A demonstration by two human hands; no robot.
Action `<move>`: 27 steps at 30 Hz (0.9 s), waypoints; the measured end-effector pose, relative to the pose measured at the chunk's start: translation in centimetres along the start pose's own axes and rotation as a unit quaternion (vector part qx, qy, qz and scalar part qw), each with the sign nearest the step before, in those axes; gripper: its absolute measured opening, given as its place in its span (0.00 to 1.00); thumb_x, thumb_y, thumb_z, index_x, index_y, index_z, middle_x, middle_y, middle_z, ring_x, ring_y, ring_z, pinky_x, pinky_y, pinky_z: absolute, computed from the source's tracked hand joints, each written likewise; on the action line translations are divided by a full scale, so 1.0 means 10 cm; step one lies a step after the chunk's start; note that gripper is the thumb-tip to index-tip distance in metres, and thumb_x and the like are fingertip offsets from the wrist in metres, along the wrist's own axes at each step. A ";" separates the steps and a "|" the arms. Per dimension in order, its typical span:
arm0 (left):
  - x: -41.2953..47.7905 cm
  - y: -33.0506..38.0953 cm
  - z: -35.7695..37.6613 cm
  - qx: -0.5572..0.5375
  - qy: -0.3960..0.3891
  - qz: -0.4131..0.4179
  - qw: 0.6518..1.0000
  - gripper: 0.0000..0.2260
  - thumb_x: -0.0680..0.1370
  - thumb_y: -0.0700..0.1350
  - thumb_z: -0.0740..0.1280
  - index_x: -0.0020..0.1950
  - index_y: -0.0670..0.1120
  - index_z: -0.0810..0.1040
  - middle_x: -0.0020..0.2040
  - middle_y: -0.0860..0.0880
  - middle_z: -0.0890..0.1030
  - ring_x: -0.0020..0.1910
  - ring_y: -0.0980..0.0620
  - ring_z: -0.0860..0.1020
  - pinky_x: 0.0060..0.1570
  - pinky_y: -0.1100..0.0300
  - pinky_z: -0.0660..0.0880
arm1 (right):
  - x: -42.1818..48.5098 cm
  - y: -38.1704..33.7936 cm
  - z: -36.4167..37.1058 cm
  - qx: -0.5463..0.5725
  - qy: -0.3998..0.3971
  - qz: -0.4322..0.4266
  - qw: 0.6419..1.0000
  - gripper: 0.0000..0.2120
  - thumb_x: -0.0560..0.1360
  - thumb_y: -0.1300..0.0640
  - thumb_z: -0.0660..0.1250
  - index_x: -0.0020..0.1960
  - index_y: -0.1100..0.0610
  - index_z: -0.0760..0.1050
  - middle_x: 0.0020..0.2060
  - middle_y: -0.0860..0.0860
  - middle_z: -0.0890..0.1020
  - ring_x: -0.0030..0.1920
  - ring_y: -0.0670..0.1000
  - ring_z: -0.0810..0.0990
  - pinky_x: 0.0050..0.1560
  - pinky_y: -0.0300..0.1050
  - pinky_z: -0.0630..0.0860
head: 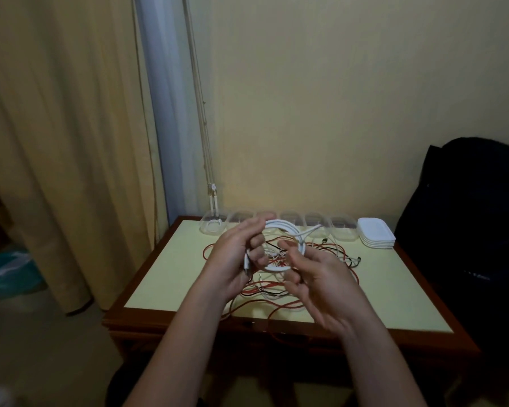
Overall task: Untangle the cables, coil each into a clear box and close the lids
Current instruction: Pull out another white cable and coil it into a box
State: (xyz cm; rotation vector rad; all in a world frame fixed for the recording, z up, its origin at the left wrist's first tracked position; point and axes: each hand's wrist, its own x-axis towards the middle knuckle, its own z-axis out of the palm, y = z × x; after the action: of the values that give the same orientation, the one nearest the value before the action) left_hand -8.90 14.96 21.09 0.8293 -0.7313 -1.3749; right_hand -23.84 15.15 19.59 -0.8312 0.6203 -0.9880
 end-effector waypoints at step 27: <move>-0.04 0.25 0.06 -0.224 -0.013 -0.064 0.972 0.08 0.74 0.44 0.69 0.50 0.42 0.83 0.23 0.55 0.57 0.18 0.58 0.52 0.16 0.67 0.51 | 0.00 -0.02 -0.55 -0.590 0.144 -0.350 0.713 0.09 0.78 0.63 0.71 0.48 0.49 0.83 0.40 0.40 0.86 0.43 0.43 0.83 0.46 0.47 0.80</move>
State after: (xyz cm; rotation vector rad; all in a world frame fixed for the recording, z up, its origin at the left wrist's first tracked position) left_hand -8.14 15.38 23.55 0.5055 -0.3646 -1.5908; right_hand -28.15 13.34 16.71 -2.2025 1.3051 -1.3888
